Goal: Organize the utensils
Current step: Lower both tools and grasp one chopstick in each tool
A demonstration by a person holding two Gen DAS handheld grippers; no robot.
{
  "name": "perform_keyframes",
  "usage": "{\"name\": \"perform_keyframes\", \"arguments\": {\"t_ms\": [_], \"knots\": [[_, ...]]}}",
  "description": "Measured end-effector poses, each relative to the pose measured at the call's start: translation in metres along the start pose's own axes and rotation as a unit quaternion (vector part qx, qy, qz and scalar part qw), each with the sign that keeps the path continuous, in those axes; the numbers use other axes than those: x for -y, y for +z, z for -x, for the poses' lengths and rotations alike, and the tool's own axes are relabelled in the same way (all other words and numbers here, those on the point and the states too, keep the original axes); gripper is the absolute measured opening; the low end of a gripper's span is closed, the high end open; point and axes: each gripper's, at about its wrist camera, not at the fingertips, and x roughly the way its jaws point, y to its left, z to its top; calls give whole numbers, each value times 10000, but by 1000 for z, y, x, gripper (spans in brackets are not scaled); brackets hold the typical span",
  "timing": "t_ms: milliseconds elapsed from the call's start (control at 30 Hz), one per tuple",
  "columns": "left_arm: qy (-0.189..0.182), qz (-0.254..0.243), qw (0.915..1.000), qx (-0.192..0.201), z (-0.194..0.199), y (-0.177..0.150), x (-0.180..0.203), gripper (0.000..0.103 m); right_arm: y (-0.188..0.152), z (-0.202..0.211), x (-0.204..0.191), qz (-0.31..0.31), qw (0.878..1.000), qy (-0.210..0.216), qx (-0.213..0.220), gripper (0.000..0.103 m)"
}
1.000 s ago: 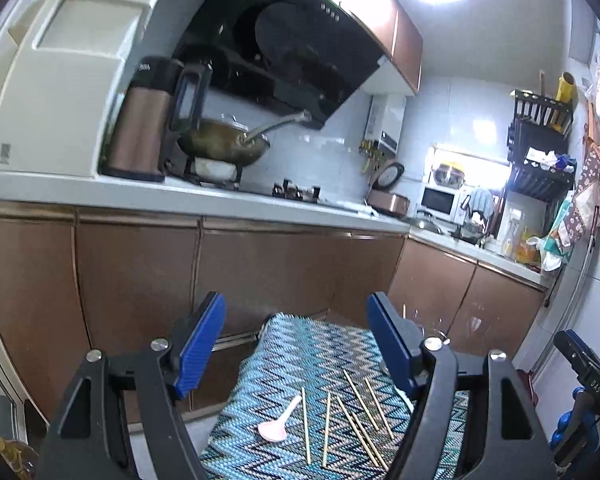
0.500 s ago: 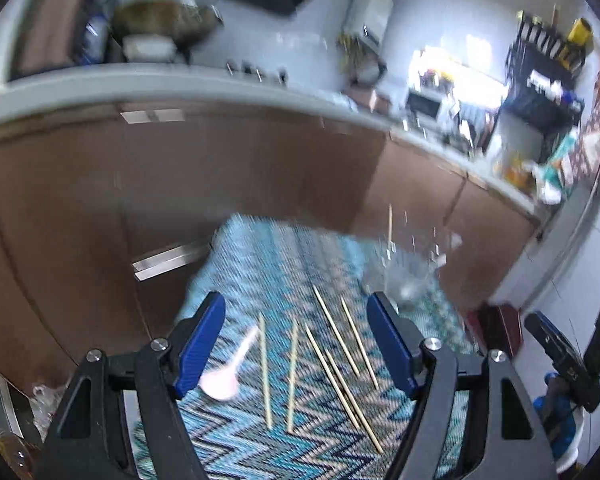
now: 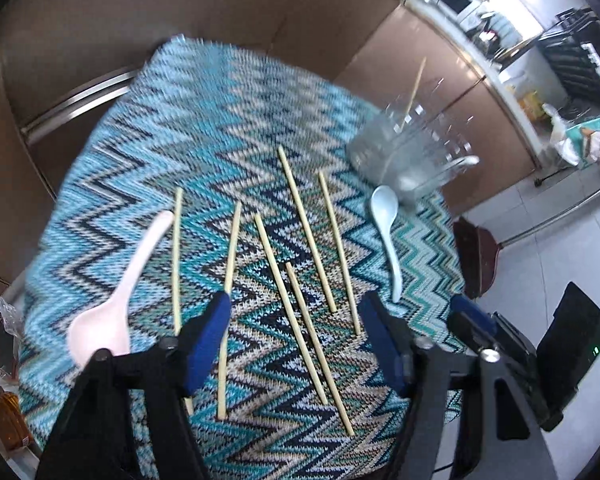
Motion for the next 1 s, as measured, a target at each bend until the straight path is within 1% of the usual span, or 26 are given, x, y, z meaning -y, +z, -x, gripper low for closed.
{"name": "perform_keyframes", "arguments": {"t_ms": [33,100,233,300,367,400,567,700,967,1000], "knots": [[2,29,9999,-147,-11,5,-1,53,0,-8,-3,48,9998,95,-145,27],[35,106,9993,-362,-28,13,-1,48,2,-23,-9,138,9989,243,-389,20],[68,215,9971,-727,-55,26,-4,40,3,-55,-25,370,9943,419,-913,16],[153,238,9961,-837,-65,31,-6,37,5,-68,-28,421,9917,460,-1122,16],[119,347,9940,-1034,-77,36,-9,31,8,-82,-32,466,9892,439,-1320,16],[118,368,9934,-1077,-80,38,-10,30,10,-89,-33,500,9876,420,-1431,16],[219,477,9896,-1343,-99,43,-17,20,18,-117,-37,562,9807,465,-1812,16],[226,523,9871,-1497,-111,45,-19,16,22,-135,-46,698,9745,444,-2084,16],[136,585,9855,-1585,-113,48,-22,12,28,-172,-49,893,9625,55,-2560,16],[122,602,9853,-1596,-114,49,-24,11,28,-176,-49,880,9613,17,-2612,15]]}}
